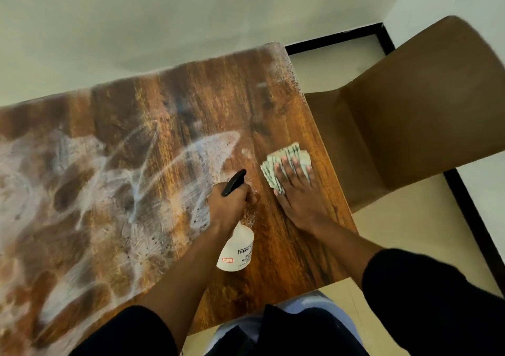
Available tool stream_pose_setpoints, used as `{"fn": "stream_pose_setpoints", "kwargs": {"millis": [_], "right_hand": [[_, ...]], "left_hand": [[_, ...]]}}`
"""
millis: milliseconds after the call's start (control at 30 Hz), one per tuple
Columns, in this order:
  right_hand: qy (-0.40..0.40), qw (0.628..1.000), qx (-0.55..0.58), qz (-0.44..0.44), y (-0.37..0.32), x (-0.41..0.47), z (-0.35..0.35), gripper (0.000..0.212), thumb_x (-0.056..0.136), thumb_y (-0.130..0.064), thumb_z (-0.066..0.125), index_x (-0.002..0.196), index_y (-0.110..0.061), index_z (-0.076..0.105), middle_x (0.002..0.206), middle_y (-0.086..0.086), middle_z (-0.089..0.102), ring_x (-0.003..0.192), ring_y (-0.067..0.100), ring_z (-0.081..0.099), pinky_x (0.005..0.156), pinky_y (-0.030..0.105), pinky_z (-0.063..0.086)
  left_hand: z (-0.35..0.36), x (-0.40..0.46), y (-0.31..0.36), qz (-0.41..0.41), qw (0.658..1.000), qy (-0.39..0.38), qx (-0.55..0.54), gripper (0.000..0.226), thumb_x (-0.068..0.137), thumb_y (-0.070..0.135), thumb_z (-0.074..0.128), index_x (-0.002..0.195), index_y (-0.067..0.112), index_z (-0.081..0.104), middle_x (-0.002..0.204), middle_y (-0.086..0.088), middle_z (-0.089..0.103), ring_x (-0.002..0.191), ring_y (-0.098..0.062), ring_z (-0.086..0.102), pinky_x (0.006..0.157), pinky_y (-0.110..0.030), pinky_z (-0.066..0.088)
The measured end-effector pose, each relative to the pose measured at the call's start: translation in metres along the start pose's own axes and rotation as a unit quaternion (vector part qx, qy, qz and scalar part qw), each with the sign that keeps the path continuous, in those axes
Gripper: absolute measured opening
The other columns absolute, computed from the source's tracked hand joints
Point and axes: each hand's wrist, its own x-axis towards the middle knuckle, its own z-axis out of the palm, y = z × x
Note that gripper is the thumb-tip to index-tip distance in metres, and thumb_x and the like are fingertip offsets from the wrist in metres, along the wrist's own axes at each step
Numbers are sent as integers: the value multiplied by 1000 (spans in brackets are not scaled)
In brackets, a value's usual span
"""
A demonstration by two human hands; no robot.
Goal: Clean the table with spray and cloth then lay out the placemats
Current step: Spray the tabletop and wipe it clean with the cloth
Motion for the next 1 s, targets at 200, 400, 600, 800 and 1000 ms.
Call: {"fn": "stream_pose_setpoints", "kwargs": {"millis": [200, 400, 600, 800, 1000], "right_hand": [[-11, 999, 5, 53, 5, -50, 17, 68, 108, -54, 18, 164, -28, -11, 172, 1, -15, 158, 23, -18, 127, 56, 4], [-6, 1000, 7, 20, 44, 27, -19, 81, 101, -72, 25, 164, -33, -5, 173, -3, -12, 158, 21, -17, 125, 58, -6], [-2, 1000, 14, 13, 84, 150, -62, 75, 102, -68, 23, 164, -32, 1, 172, -4, -15, 158, 21, -16, 126, 57, 0], [10, 999, -3, 33, 79, 228, -76, 72, 105, -62, 13, 161, -30, -20, 168, -2, -30, 154, 23, -28, 125, 56, -10], [41, 999, 14, 3, 76, 187, -62, 68, 107, -57, 12, 163, -28, -13, 171, 0, -21, 156, 22, -24, 125, 56, -7]], "left_hand": [[14, 9, 12, 4, 1000, -19, 2, 23, 97, 11, 67, 77, 7, 77, 71, -17, 76, 51, -25, 53, 47, -29, 41], [30, 33, 27, 8, 1000, -6, -10, 11, 99, 16, 69, 110, 16, 73, 73, -13, 77, 47, -19, 55, 43, -26, 42], [43, 52, 50, 17, 1000, 21, -13, 16, 97, 7, 66, 90, -3, 76, 75, -24, 74, 40, -17, 48, 43, -29, 41], [52, 75, 73, 21, 998, 47, -24, 20, 97, 6, 63, 81, 1, 73, 75, -23, 74, 40, -16, 45, 40, -28, 38], [58, 95, 87, 36, 998, 49, -20, 20, 95, 7, 64, 81, -5, 74, 74, -22, 74, 42, -20, 47, 42, -28, 40]]}}
